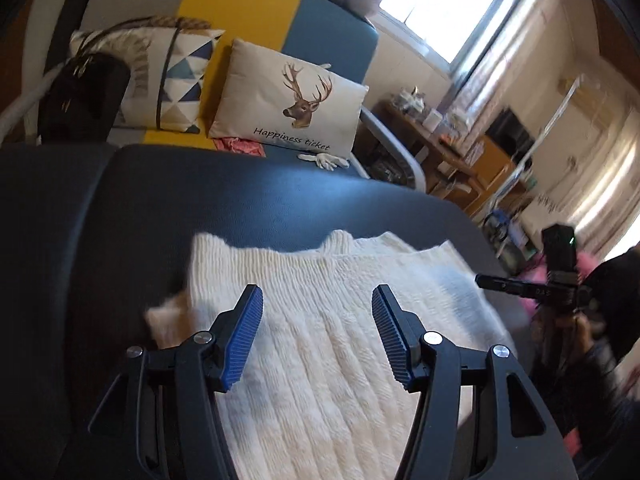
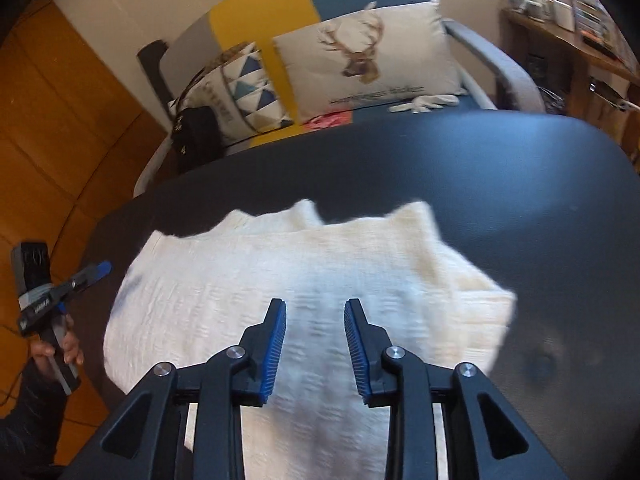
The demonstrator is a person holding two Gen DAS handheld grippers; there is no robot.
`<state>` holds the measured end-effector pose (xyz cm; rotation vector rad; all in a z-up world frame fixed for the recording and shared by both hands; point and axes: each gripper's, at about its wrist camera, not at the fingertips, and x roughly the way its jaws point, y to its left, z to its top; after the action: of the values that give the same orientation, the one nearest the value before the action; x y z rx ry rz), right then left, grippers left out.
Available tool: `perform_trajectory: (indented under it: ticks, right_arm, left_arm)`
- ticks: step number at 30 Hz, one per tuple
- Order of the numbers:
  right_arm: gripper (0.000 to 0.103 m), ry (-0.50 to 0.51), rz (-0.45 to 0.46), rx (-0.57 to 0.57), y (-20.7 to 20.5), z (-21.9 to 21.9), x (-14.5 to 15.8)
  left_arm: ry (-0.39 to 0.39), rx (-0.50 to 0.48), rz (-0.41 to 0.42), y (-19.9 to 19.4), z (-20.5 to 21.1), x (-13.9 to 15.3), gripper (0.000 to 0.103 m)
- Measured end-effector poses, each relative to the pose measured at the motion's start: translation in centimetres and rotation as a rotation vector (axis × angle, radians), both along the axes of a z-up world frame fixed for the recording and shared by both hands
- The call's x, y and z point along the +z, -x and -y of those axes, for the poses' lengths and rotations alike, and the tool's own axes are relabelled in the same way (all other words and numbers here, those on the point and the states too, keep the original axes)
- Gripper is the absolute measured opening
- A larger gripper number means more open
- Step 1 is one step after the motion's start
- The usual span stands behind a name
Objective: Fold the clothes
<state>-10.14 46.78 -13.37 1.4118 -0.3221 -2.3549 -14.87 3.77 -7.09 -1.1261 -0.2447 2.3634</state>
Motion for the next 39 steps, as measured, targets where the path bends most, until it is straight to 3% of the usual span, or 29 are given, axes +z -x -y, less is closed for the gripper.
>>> perform_trajectory:
  ticks: [5,7,9,15,22,24,25,26,32,34,36,38,39]
  right_arm:
    - [0.03,-0.115,0.061,0.035,-0.4,2.9,-4.4]
    - [0.03,-0.067,0.061,0.028,-0.5,2.1,-4.2]
    - [0.03,-0.022,0.063,0.022,-0.6,1.3,-4.2]
    - [0.03,0.063,0.053,-0.025,-0.7,0.2,-5.1]
    - [0.03,0.035,0.027,-0.031,-0.7,0.9,-4.9]
    - [0.03,0.026,0.021,-0.023,-0.7,1.0,-4.9]
    - [0.03,0.021,0.017,-0.019,-0.8,1.0,-4.9]
    - [0.03,0.016,0.012,-0.016,-0.7,1.1,-5.0]
    - [0.03,0.006,-0.012,-0.019,-0.9,1.3,-5.1]
    - [0.03,0.008,-0.013,-0.022,-0.8,1.3,-5.1]
    - [0.03,0.01,-0.012,-0.025,-0.8,1.2,-5.0]
    - [0.03,0.012,-0.011,-0.027,-0.7,1.2,-5.0]
    - [0.03,0.014,-0.01,-0.028,-0.7,1.1,-5.0]
  left_arm:
    - [0.174,0.049,0.155,0.9,-0.9,-5.6,0.058]
    - [0.059,0.036,0.138,0.1,0.5,-5.2,0.058]
    - [0.009,0.06,0.112,-0.3,2.4,-4.1,0.059]
    - [0.017,0.074,0.11,1.7,5.1,-4.2,0.06]
    - [0.051,0.016,0.189,4.7,3.0,-6.8,0.06]
    - [0.061,0.026,0.188,4.6,2.6,-7.0,0.042]
    - [0.068,0.037,0.18,4.6,2.4,-6.9,0.016]
    - [0.074,0.055,0.171,4.4,2.4,-6.7,0.009]
    - [0.015,0.169,0.071,0.9,3.4,-3.9,0.005]
    - [0.05,0.201,0.133,1.2,3.9,-5.1,0.005]
    - [0.124,0.224,0.244,2.3,3.9,-8.1,0.006]
    - [0.04,0.24,0.22,2.6,4.5,-8.0,0.012]
    - [0.034,0.246,0.235,2.8,4.5,-7.7,0.016]
